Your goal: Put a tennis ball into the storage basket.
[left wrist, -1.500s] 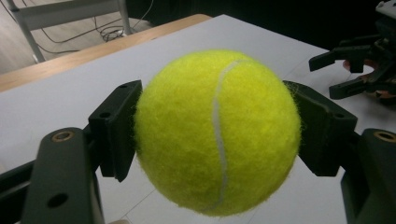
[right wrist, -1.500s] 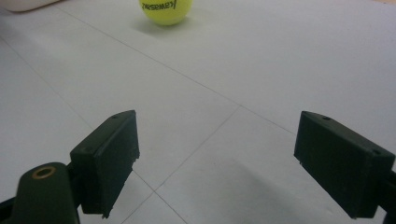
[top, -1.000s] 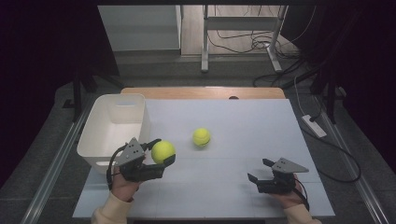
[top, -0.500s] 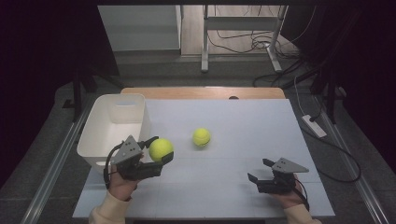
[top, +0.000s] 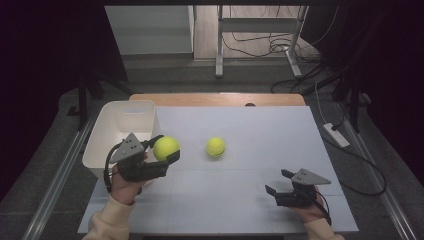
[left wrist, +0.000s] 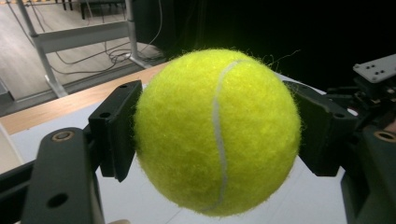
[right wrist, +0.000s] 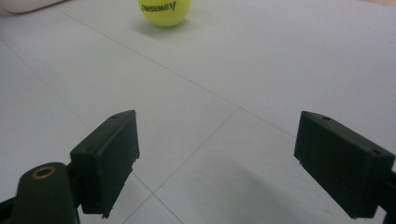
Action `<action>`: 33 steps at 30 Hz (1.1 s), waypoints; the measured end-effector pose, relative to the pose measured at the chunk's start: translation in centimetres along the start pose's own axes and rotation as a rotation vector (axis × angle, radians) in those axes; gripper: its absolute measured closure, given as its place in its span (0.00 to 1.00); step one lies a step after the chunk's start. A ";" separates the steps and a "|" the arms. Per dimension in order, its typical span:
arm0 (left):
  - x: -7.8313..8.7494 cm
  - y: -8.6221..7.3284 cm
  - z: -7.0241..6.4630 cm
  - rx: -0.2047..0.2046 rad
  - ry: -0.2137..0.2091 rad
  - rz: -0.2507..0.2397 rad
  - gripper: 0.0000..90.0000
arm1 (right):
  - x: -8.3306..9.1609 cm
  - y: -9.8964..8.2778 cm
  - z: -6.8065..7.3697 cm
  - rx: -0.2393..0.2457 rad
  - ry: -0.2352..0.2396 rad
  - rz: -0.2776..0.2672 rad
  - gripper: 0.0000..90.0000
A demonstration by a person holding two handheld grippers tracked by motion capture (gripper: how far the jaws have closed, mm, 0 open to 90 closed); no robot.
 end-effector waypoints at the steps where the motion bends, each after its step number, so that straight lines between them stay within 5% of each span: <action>1: 0.0 0.0 0.2 0.007 -0.005 -0.001 0.29 | 0.0 0.0 0.0 0.001 0.000 0.000 0.16; 33: 1.5 1.4 3.6 0.053 0.033 -0.018 0.29 | 0.1 0.0 0.0 0.005 -0.005 0.000 0.16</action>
Point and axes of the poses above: each handheld gripper's, and its own axes: x roughly backward along the jaws, y roughly out of its top, z roughly to its left, the point moved 6 cm from there along -x, roughly forward along the jaws, and after that the axes turned 4 degrees about -x, right-handed, at the moved point
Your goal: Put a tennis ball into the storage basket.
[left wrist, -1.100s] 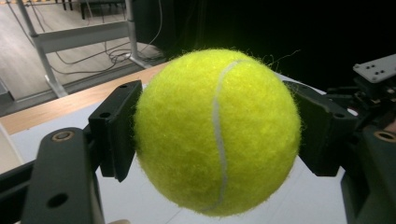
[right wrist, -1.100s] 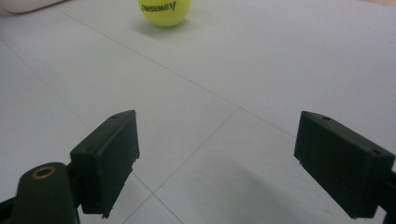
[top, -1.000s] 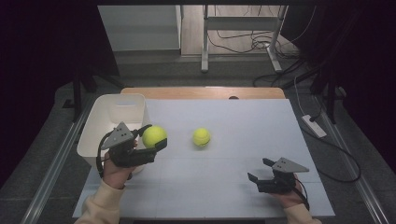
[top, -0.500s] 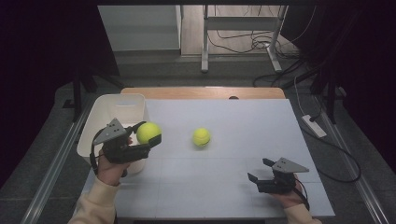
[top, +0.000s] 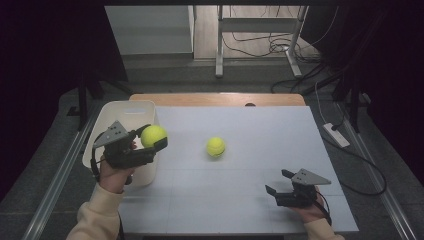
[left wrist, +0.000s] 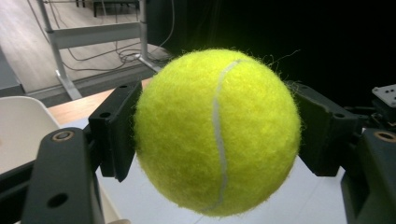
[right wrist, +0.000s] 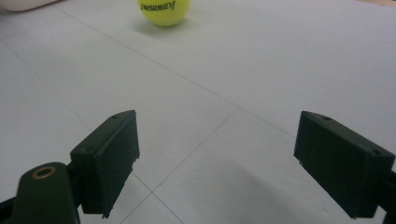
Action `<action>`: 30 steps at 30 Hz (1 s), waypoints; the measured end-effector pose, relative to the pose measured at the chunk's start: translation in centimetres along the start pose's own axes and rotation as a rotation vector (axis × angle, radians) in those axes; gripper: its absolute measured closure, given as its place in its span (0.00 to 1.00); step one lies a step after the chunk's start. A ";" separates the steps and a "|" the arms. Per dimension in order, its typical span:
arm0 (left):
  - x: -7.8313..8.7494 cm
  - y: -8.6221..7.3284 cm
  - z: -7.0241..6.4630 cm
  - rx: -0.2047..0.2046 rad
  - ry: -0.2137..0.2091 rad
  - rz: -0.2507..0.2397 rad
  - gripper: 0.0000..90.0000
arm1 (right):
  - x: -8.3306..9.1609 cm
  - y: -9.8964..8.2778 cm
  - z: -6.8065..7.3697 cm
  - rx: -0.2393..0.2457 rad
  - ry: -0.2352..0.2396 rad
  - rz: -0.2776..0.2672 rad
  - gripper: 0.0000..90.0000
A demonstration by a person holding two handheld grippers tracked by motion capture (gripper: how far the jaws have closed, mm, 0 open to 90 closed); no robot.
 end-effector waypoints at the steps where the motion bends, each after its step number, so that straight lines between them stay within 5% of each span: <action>1: 0.1 0.1 0.1 -0.001 0.004 0.000 0.29 | 0.0 0.0 0.0 0.000 0.000 0.000 0.16; 30: 0.6 1.1 4.0 0.023 0.087 0.030 0.29 | 0.3 0.2 -0.2 -0.008 -0.008 -0.018 0.16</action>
Point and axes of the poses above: each handheld gripper's, and its own axes: x roughly backward along the jaws, y roughly out of its top, z roughly to its left, the point moved 6 cm from there along -x, roughly forward along the jaws, and after that the axes turned 4 degrees about -x, right-handed, at the moved point
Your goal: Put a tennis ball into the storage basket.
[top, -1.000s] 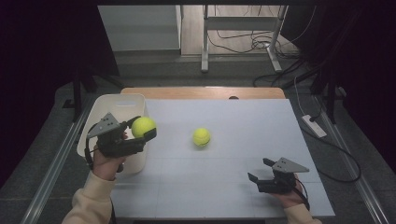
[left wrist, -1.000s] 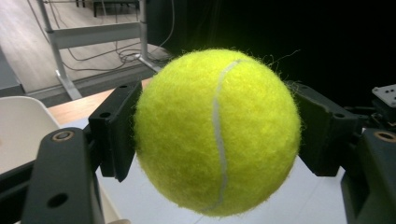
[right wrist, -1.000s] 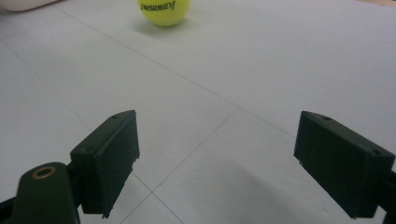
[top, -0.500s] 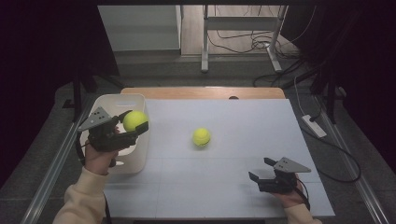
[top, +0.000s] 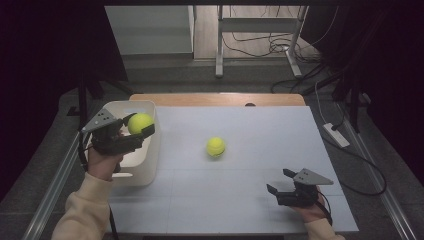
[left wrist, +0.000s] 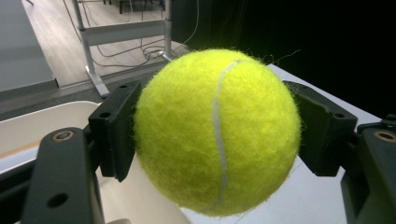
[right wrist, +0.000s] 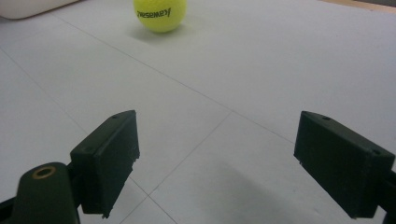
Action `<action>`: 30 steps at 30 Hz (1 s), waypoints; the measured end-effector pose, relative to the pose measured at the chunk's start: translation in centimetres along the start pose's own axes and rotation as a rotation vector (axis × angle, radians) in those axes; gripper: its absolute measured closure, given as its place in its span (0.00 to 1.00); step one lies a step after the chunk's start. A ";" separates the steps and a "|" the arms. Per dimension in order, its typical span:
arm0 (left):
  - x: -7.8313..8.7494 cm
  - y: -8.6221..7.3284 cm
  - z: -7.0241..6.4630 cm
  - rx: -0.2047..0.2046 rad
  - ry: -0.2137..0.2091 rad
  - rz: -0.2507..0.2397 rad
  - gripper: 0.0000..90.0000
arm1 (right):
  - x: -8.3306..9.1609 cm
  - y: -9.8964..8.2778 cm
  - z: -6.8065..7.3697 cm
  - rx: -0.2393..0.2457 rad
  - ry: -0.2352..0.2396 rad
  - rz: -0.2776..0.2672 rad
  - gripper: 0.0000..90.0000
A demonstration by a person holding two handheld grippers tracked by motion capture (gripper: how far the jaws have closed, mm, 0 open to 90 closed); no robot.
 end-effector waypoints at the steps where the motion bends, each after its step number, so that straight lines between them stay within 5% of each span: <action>1: 0.0 0.0 0.1 0.004 0.001 0.001 0.29 | 0.0 0.0 0.0 0.000 -0.001 0.000 0.16; 30: -0.8 -0.4 4.9 0.045 0.128 0.056 0.29 | -0.2 -0.2 0.1 0.009 -0.001 0.019 0.16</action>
Point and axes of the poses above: each handheld gripper's, and its own axes: x roughly backward along the jaws, y roughly out of its top, z roughly to its left, the point moved 6 cm from there along -x, roughly forward along the jaws, and after that the axes turned 4 degrees about -x, right-handed, at the moved point
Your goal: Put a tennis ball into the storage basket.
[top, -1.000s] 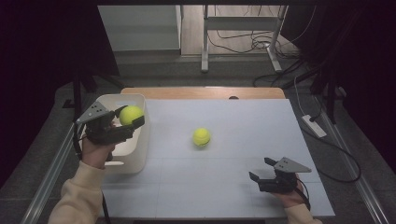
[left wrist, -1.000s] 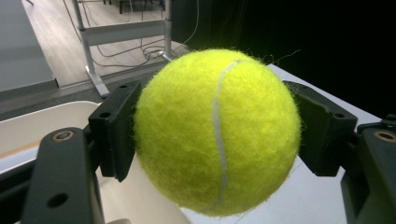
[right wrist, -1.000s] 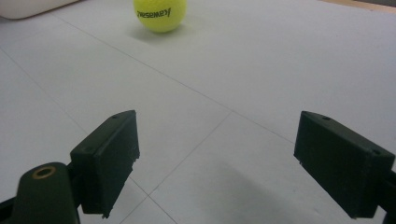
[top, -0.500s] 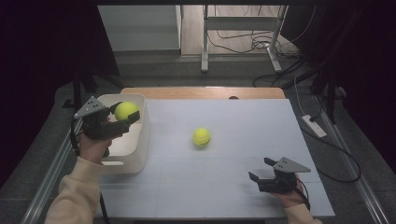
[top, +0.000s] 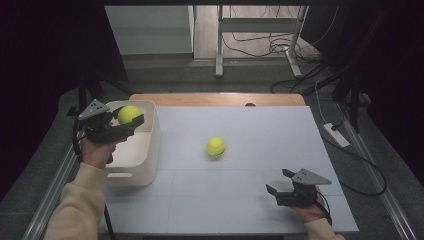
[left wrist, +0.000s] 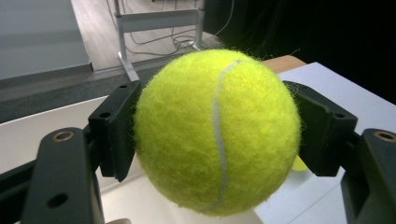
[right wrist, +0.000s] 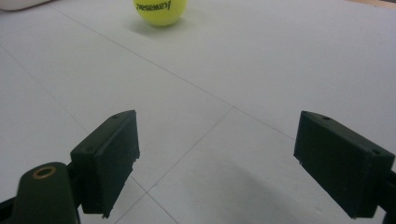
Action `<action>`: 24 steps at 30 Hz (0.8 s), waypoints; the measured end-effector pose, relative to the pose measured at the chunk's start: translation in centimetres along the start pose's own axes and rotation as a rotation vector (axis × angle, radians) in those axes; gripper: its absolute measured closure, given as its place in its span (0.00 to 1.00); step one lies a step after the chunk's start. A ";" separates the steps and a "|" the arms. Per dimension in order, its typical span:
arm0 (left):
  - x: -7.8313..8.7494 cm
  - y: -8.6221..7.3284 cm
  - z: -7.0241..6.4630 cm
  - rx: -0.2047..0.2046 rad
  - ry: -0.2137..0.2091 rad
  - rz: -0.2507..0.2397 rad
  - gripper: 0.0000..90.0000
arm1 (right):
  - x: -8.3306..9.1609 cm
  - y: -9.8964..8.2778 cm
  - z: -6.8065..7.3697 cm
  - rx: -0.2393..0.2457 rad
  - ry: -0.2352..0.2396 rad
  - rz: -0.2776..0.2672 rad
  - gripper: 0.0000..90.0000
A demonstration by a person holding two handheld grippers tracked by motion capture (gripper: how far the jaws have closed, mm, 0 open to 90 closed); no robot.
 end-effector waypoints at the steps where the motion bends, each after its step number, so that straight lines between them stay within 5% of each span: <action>1: -0.1 0.0 0.2 0.001 0.006 0.005 0.29 | 0.0 0.0 0.0 0.000 -0.001 0.000 0.16; 24: -2.0 -0.2 4.5 0.031 0.114 0.110 0.29 | -0.1 -0.1 0.0 0.007 -0.005 0.006 0.16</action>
Point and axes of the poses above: each handheld gripper's, and its own axes: x roughly backward along the jaws, y roughly out of its top, z roughly to its left, the point moved 6 cm from there along -x, roughly forward along the jaws, and after that the axes turned 4 degrees about -x, right-handed, at the moved point
